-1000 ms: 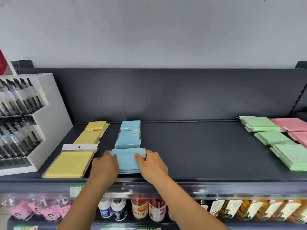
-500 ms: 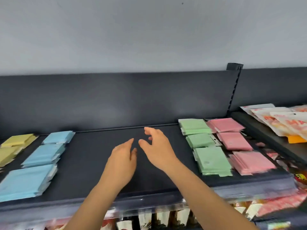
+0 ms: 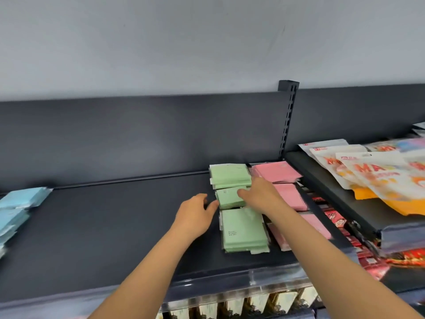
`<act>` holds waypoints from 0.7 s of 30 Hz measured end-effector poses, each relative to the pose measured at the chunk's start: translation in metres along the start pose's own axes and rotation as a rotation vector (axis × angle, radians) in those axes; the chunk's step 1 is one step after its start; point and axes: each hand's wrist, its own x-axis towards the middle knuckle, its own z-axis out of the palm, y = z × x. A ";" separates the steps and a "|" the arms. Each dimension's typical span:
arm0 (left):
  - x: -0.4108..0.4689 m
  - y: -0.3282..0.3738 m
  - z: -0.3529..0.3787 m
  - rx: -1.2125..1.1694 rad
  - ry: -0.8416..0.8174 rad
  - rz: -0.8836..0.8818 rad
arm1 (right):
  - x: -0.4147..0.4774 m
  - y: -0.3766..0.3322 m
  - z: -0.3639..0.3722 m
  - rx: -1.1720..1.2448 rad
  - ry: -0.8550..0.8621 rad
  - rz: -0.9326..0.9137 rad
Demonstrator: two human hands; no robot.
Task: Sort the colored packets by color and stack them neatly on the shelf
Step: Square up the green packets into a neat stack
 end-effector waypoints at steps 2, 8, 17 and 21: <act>0.009 0.006 0.004 -0.010 0.015 -0.021 | 0.004 0.002 0.000 -0.112 -0.012 0.028; 0.026 0.017 0.009 -0.092 -0.017 -0.066 | 0.011 -0.005 0.011 -0.307 0.011 0.043; 0.037 -0.008 -0.007 -0.583 0.006 -0.265 | 0.017 -0.029 0.024 -0.029 -0.139 0.058; 0.033 -0.028 -0.038 -0.632 -0.082 -0.182 | 0.013 -0.050 0.035 0.216 -0.289 0.016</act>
